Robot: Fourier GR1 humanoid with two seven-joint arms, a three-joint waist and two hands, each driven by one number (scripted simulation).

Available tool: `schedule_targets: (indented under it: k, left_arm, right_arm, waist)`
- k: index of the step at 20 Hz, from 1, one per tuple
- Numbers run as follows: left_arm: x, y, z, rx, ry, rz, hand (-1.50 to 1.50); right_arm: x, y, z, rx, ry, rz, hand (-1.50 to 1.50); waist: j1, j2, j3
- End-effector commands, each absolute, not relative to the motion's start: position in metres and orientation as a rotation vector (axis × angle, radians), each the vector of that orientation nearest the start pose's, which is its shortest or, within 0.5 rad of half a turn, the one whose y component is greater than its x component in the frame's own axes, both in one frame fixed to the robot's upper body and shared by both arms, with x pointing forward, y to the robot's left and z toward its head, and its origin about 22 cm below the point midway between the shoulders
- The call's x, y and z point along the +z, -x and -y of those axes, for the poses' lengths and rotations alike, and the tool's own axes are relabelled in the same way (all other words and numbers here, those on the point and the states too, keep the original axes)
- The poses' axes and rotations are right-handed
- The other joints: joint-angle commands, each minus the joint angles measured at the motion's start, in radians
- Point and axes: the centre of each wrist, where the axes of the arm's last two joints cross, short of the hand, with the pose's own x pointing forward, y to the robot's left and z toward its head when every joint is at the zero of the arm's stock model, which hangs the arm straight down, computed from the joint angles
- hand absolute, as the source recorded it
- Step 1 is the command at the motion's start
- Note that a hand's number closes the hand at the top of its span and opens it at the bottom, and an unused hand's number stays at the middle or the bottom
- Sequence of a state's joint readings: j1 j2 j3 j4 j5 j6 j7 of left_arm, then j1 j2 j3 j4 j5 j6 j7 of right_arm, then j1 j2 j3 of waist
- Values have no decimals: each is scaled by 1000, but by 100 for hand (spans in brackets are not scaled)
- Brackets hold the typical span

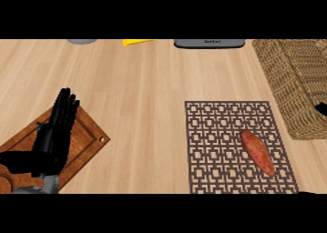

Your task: Pick the sweet potato from the placemat and place it in the basket

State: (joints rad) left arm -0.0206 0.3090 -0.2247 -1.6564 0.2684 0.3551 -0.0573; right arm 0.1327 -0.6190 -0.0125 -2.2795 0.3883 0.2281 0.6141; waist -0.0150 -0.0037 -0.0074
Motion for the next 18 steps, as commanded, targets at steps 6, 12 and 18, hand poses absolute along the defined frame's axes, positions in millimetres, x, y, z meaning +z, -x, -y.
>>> schedule_targets:
  k: [6,12,18]
  left_arm:
    - [35,-246,-232,57,-91,1672,0]
    - [26,-250,-229,41,-86,1664,0]
    - [36,-252,-229,43,-78,1666,0]
  right_arm:
    - [240,-169,264,1014,738,1074,-150]
    - [253,-185,268,1018,729,1010,-150]
    - [229,-210,261,1054,822,906,-150]
  waist:
    - [28,6,3]
    - [18,5,5]
    - [28,7,6]
